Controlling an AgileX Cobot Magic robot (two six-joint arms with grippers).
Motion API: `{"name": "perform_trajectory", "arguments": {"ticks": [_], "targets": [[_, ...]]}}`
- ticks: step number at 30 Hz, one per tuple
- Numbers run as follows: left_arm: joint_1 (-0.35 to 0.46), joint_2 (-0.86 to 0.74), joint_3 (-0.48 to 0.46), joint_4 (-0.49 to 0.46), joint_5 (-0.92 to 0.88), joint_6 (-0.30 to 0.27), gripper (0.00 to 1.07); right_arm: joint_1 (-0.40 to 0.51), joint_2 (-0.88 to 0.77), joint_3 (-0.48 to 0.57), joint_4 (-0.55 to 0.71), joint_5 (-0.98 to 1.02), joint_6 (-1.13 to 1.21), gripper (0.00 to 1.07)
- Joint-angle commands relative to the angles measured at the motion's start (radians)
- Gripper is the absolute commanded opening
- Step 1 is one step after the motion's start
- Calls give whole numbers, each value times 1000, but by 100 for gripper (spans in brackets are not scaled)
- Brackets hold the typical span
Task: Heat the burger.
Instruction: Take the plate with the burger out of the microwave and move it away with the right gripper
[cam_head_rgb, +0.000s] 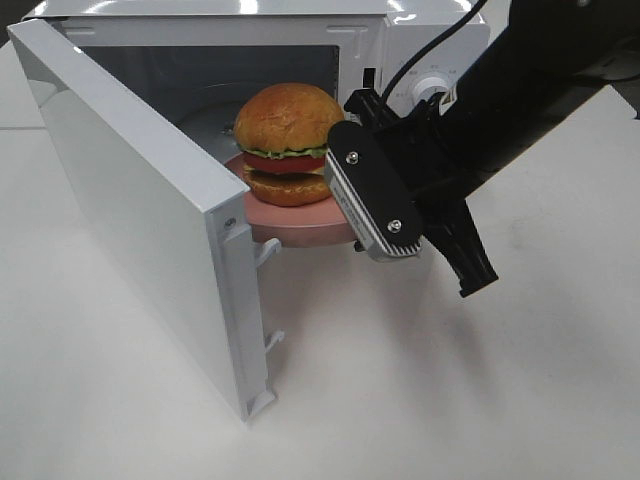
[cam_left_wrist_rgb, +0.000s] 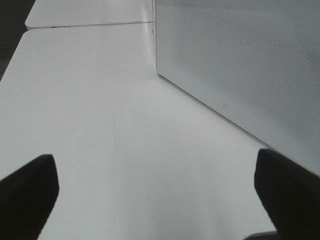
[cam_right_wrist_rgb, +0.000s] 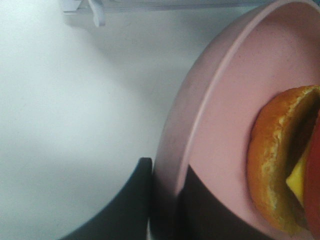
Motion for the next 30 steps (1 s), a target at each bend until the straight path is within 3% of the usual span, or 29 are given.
{"name": "perform_trajectory", "arguments": {"ticks": [1, 30], "targets": [[3, -22, 2, -4, -9, 0, 100, -2, -62, 31, 10, -58, -10, 0], [3, -22, 2, -4, -9, 0, 100, -2, -511, 370, -23, -61, 57, 2]]}}
